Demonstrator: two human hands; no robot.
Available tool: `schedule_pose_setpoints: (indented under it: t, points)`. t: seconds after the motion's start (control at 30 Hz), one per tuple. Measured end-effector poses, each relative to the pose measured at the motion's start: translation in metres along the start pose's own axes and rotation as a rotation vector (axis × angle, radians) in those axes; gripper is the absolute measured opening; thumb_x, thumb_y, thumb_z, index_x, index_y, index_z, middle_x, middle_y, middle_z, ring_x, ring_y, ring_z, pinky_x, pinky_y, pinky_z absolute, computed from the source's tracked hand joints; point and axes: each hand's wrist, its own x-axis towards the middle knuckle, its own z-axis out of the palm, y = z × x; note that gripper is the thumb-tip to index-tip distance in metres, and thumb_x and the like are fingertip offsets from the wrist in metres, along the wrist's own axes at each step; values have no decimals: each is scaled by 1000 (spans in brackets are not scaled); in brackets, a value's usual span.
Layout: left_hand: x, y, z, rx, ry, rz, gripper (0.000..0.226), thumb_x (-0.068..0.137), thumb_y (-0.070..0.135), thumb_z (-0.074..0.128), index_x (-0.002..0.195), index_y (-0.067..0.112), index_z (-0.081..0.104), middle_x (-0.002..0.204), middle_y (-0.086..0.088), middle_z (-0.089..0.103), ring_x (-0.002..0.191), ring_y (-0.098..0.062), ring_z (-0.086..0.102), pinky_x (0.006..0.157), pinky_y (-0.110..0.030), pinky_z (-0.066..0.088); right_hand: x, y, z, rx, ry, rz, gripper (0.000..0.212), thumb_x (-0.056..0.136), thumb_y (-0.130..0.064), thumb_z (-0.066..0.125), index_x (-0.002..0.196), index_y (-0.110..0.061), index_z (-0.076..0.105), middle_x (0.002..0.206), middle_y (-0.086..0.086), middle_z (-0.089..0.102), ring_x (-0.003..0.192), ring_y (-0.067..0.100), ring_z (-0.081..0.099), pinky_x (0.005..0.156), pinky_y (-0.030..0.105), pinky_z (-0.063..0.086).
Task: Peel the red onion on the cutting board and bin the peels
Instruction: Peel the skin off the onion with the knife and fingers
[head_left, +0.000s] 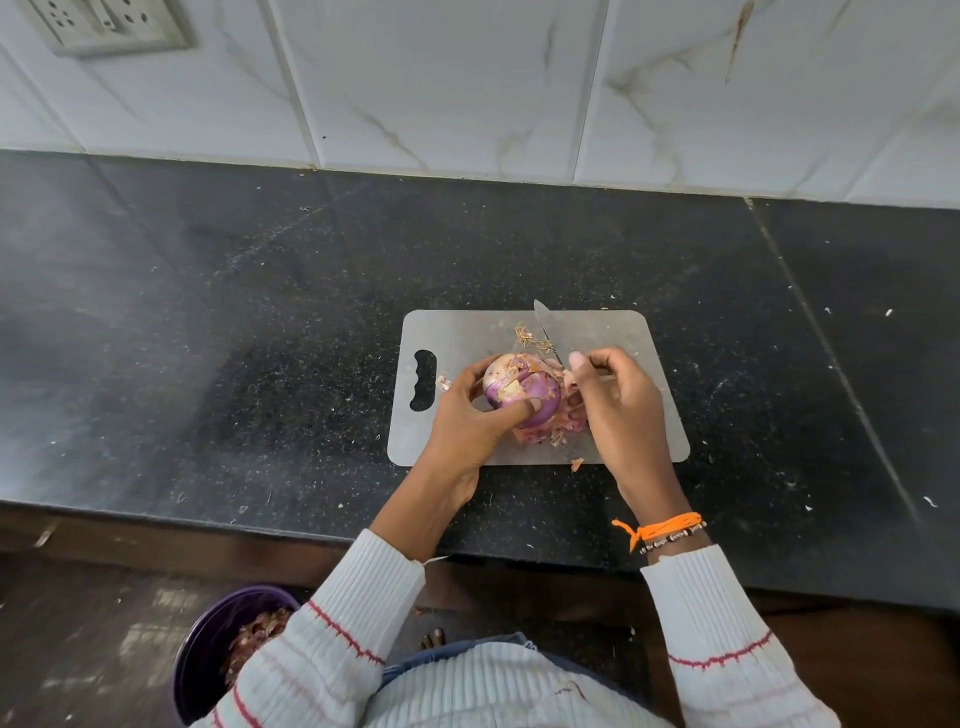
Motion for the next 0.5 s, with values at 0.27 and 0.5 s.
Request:
schedule_pose_setpoints:
  t: [0.27,0.5]
  points:
    - [-2,0,-1,2,-12,11,54,72,-2,73,120,14,53,109,-1,58,101,-15,60,79,-29,57,-1,4,6,-120,-27,-61,5,87,-17,61,89,-12,62,90,3,63,81,7,59,66,21,53]
    - [2,-1,-4,-94,-8,-62,50,73,-4,71,116,15,55,115,-9,59,111,-27,58,89,-38,53,1,6,-2,-129,64,-6,13,84,-3,62,90,-15,63,85,-11,60,79,-2,58,70,11,48]
